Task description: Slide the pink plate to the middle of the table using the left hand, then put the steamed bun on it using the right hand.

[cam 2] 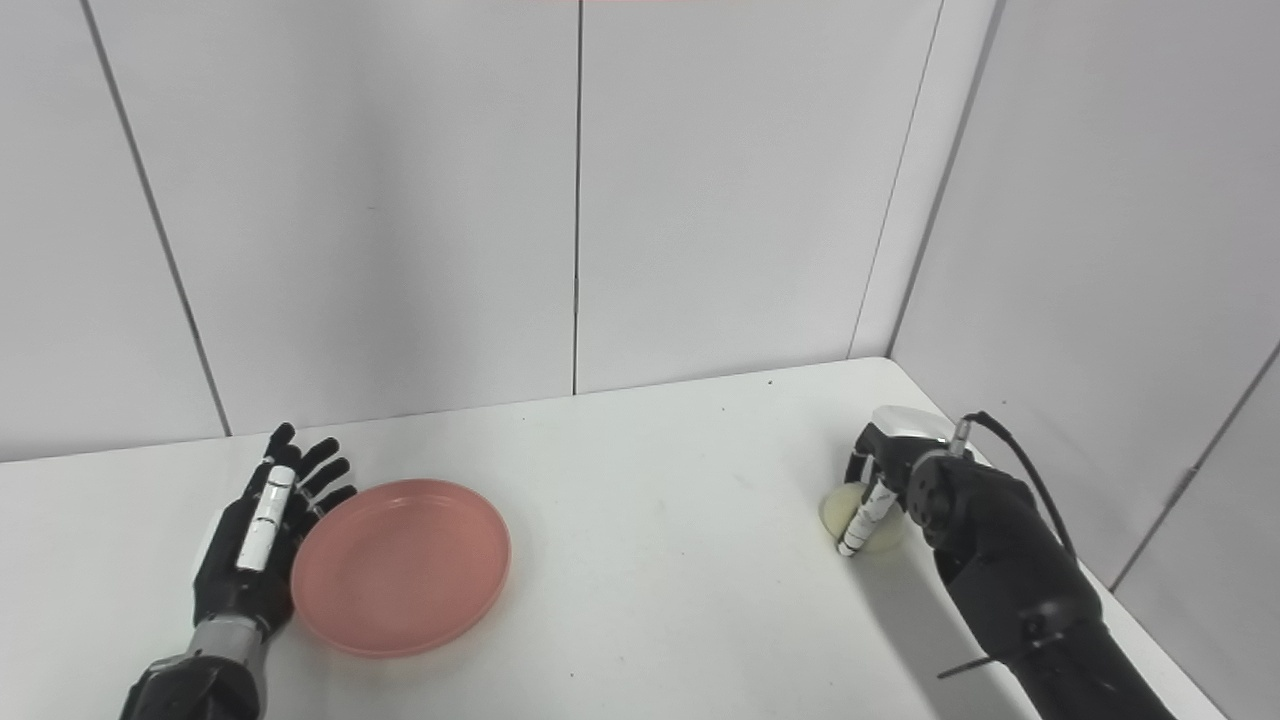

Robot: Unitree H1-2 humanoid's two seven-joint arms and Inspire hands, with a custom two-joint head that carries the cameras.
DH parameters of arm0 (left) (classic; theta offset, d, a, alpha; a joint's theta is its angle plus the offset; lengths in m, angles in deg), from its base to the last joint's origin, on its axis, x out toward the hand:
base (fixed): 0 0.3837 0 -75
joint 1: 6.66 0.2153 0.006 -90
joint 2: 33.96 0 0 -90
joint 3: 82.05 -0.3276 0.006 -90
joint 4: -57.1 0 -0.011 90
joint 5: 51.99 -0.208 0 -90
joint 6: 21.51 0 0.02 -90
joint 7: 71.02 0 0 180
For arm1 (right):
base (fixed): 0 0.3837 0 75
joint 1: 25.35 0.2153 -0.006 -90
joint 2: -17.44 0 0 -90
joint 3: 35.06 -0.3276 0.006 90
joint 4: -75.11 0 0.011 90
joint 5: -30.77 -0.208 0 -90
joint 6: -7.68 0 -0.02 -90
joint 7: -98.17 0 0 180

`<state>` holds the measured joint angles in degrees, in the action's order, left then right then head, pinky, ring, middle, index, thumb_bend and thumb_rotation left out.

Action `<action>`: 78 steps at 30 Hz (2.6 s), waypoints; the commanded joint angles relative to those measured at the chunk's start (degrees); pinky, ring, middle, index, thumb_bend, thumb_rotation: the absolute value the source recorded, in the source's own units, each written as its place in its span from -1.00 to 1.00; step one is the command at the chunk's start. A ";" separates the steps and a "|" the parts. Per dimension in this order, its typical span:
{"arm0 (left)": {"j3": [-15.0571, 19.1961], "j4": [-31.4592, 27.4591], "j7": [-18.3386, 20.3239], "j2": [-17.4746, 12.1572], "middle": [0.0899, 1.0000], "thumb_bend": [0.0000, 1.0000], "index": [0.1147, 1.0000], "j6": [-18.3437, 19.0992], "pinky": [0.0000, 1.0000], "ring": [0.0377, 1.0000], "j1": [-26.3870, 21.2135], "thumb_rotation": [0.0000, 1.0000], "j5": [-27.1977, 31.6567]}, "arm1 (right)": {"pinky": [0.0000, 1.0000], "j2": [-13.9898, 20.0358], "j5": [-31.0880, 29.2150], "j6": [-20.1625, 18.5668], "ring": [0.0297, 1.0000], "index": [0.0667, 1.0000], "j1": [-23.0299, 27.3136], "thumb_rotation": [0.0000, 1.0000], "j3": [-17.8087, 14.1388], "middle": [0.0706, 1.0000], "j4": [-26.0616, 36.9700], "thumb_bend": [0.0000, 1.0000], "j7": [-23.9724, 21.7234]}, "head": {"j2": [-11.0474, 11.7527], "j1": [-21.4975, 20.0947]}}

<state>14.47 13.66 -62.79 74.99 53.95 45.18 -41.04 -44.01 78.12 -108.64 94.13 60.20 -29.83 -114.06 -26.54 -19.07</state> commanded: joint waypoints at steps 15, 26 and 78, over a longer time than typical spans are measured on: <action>-0.64 0.11 -1.29 1.25 0.65 0.27 0.91 -0.57 0.51 0.65 -1.38 0.37 -0.47 | -0.43 -0.98 0.84 -0.59 -0.28 -0.04 3.72 -1.00 -2.36 -0.19 24.11 0.05 -0.42 | 0.73 2.61; -1.80 0.51 -2.46 1.96 0.68 0.28 0.93 -1.27 0.51 0.66 -1.25 0.39 -1.18 | -0.39 -5.97 3.21 -0.18 -0.25 -0.05 7.94 -1.00 -0.07 -0.15 26.39 0.06 -3.67 | 0.98 7.56; -2.82 11.82 -6.55 5.86 0.60 0.41 0.89 -8.60 0.43 0.59 -5.14 0.31 -4.13 | -0.28 -21.26 -4.42 8.69 -0.15 -0.11 15.33 -1.00 15.42 -0.10 21.55 0.06 -0.88 | 1.52 21.96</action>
<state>11.80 25.67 -70.29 80.13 45.45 39.40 -45.45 -65.46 73.58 -101.67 106.64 76.05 -8.40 -116.69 -24.96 2.90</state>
